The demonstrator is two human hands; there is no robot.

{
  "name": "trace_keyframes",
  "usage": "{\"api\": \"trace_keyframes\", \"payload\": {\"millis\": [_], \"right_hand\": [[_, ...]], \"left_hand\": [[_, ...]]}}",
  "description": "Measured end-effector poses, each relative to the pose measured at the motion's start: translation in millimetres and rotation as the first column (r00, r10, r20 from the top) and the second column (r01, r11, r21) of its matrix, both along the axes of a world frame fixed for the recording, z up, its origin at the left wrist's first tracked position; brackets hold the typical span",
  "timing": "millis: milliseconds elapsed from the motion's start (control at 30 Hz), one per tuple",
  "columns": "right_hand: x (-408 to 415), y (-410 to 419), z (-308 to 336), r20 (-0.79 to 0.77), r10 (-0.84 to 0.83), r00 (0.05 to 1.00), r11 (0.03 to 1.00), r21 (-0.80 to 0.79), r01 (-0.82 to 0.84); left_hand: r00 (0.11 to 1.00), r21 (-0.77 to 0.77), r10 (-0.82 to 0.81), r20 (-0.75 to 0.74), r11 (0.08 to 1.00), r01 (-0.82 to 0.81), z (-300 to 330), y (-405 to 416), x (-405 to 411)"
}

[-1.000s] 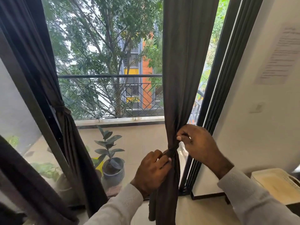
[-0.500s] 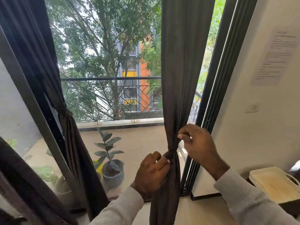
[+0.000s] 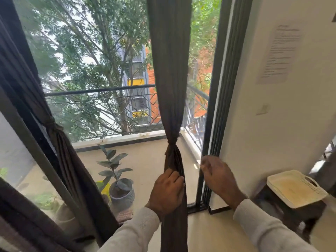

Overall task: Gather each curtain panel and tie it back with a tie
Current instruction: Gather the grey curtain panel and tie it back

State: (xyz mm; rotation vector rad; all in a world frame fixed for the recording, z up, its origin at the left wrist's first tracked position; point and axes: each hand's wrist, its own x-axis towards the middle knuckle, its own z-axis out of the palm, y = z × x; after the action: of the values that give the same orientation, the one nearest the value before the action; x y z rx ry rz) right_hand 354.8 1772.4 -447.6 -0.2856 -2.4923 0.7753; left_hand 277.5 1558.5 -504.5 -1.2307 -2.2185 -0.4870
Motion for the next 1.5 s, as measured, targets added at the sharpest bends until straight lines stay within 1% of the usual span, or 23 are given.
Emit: {"api": "trace_keyframes", "payload": {"millis": [100,267,367,467,667,767,867,967,1033,1133,1200,1300,1333,1400,1500], "right_hand": [[31.6,35.9,-37.1,0.138,-0.061,0.988,0.998,-0.022,0.064],[107.8,109.2,-82.4,0.3,-0.124,0.946,0.991,-0.004,0.131],[160.7,160.0,-96.2,0.324,-0.198,0.925,0.979,0.013,0.205],[204.9,207.8,-101.6,0.344,-0.276,0.897,0.957,0.011,0.29],[273.9,295.9,-103.8,0.352,-0.474,0.807,0.874,0.072,0.481],[293.3,335.3,-106.9,0.338,-0.563,0.754,0.812,0.055,0.582],[302.3,374.2,-110.9,0.359,-0.616,0.701,0.765,0.061,0.641],[301.8,404.9,-108.6,0.394,-0.637,0.662,0.737,0.061,0.673],[289.8,455.1,-120.0,0.407,-0.683,0.607,0.695,0.105,0.711],[281.7,488.3,-116.5,0.413,-0.698,0.585,0.675,0.106,0.73],[264.7,530.5,-121.1,0.433,-0.713,0.551,0.647,0.105,0.755],[245.8,580.0,-118.6,0.442,-0.734,0.516,0.609,0.092,0.787],[241.2,598.0,-118.7,0.44,-0.744,0.503,0.596,0.098,0.797],[234.8,630.4,-115.5,0.444,-0.762,0.472,0.563,0.093,0.821],[227.4,692.4,-118.8,0.46,-0.765,0.451,0.549,0.1,0.829]], "left_hand": [[0.996,-0.119,0.041,0.08,0.992,-0.031,-18.1,35.2,5.3],[0.988,-0.26,0.0,0.156,0.965,0.041,-44.8,119.4,38.0],[0.975,-0.306,-0.018,0.223,0.948,0.087,-51.2,183.8,73.2],[0.96,-0.286,-0.103,0.26,0.941,0.179,-55.1,247.6,103.6],[0.925,-0.322,-0.227,0.305,0.889,0.325,-45.9,374.9,145.2],[0.903,-0.321,-0.278,0.327,0.867,0.383,-43.3,432.8,152.9],[0.881,-0.33,-0.311,0.356,0.84,0.43,-46.8,490.7,154.0],[0.876,-0.384,-0.324,0.359,0.804,0.454,-47.6,533.7,151.7],[0.856,-0.402,-0.345,0.384,0.772,0.492,-55.5,594.2,141.9],[0.845,-0.413,-0.372,0.384,0.749,0.518,-46.0,633.6,139.5],[0.836,-0.426,-0.396,0.38,0.727,0.538,-52.8,685.8,122.7],[0.805,-0.5,-0.433,0.405,0.633,0.591,-52.3,752.1,101.3],[0.8,-0.506,-0.453,0.393,0.62,0.6,-53.2,775.1,94.9],[0.794,-0.498,-0.47,0.385,0.618,0.608,-52.8,815.7,85.8],[0.77,-0.426,-0.492,0.405,0.644,0.635,-54.0,881.2,76.5]]}}
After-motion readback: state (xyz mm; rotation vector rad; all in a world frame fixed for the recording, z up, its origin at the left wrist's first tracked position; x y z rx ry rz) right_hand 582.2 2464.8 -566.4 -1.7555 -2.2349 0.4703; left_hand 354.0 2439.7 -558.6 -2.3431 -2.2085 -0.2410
